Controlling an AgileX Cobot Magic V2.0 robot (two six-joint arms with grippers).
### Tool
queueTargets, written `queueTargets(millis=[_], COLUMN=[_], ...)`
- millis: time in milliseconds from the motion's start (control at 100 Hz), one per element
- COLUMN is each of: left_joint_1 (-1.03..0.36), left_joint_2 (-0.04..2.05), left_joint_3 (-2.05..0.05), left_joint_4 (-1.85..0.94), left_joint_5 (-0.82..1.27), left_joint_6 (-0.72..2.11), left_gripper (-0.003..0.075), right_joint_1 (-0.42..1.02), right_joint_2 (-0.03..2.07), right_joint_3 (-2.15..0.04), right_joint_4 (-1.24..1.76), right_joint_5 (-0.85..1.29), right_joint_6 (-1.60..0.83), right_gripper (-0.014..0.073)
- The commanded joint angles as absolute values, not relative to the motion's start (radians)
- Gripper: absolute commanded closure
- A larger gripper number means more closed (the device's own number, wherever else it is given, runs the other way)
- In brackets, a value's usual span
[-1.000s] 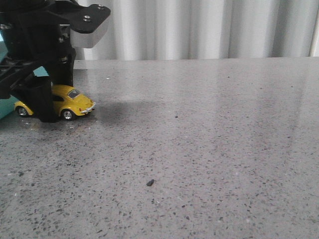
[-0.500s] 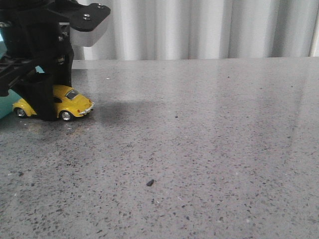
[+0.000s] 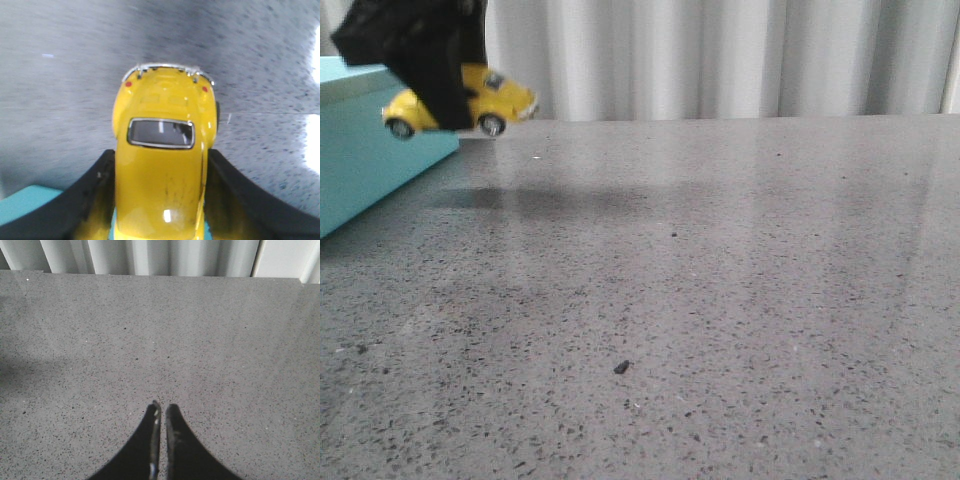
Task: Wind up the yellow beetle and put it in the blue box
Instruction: 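Lift the beetle with the left gripper over the blue box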
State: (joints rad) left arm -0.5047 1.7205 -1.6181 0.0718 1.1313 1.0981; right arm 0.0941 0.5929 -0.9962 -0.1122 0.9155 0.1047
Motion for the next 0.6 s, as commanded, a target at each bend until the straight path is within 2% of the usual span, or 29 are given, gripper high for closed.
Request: queueTargets(millis=[0,150,350,590], left_joint_1=[-0.513,-0.513,-0.508,-0.365], left_joint_2=[1.672,1.672,1.659,1.630], left_joint_3=[-1.718,-1.862,-1.979,-1.984], left_joint_4=[0.065,0.080,0.269,0.272], left_joint_5=[1.149,1.224,1.268,1.268], left_joint_6=[1.083,1.010,0.809,0.629], left_gripper=[0.0682,0.0682,0.0682,0.0682], right_joint_1=[0.091,0.091,0.091,0.091], right_joint_2=[0.597,0.597,0.597,0.597], right_joint_3=[-1.018,-1.018,-1.018,-1.018], right_joint_4=[-0.118,-0.118,-0.118,-0.118], right_joint_5=[0.835,0.833,0.831,0.830], right_joint_6=[0.104,0.104,0.104,0.104], right_gripper=[0.0635,0.0635,0.0635,0.0635])
